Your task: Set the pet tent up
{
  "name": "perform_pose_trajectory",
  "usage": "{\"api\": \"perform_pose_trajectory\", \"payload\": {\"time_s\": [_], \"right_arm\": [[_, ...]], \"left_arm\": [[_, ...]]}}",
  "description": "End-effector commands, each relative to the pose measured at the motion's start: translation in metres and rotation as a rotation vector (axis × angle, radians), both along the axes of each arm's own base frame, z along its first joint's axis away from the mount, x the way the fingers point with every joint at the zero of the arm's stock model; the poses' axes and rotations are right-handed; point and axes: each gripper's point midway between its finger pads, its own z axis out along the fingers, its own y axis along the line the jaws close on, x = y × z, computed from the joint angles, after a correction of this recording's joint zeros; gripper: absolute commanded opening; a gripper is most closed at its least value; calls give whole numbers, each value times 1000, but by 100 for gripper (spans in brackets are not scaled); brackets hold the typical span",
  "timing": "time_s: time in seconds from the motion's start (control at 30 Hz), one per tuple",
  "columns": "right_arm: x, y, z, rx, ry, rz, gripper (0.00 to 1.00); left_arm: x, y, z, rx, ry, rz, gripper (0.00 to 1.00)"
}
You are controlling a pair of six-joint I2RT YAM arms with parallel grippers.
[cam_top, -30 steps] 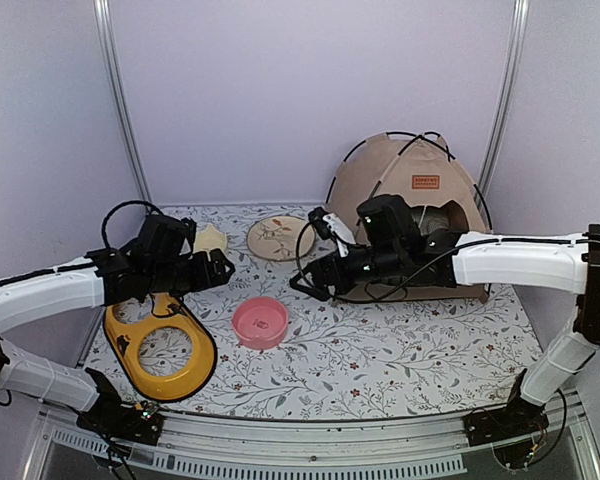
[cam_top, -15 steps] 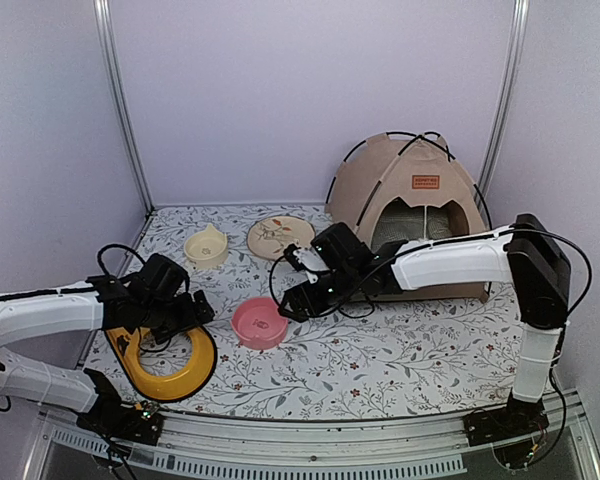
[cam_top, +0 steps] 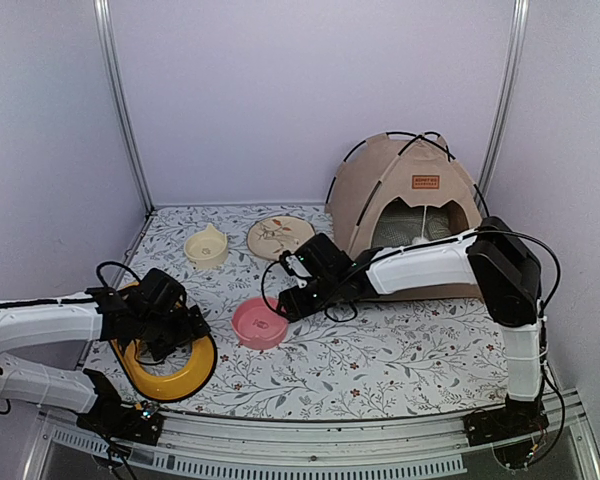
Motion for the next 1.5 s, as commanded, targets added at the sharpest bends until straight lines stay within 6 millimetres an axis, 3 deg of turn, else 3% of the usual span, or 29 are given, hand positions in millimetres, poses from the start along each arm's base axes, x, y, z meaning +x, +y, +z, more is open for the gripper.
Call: {"api": "perform_pose_trajectory", "payload": {"time_s": [0.0,0.27,0.47,0.63,0.7,0.8,0.87,1.1,1.27,1.47], "right_arm": [[6,7,-9,-21,-18,-28,63],[-4,22,-27,-56,14,2,45],[1,20,-15,-52,6,-43,27],[9,19,15,-18,-35,-77,5],[15,15,28,-4,-50,-93,0],[24,6,52,18,-77,-121,0],[27,0,79,47,-114,-138,0],[22,-30,154,125,-234,-179,0],[13,-59,188,160,-304,-201,0],[6,-91,219,197,-362,-245,0]], "left_arm": [[0,-18,-8,-87,12,-33,99],[8,-43,-8,-163,-22,-115,98],[13,-59,-2,-234,-57,-147,96],[21,-72,8,-285,-96,-156,95],[26,-76,12,-295,-114,-156,95],[32,-80,17,-310,-135,-145,95],[38,-84,22,-332,-152,-136,95],[70,-111,42,-394,-217,-135,96],[92,-133,47,-399,-230,-168,97],[112,-162,40,-364,-210,-291,98]]}}
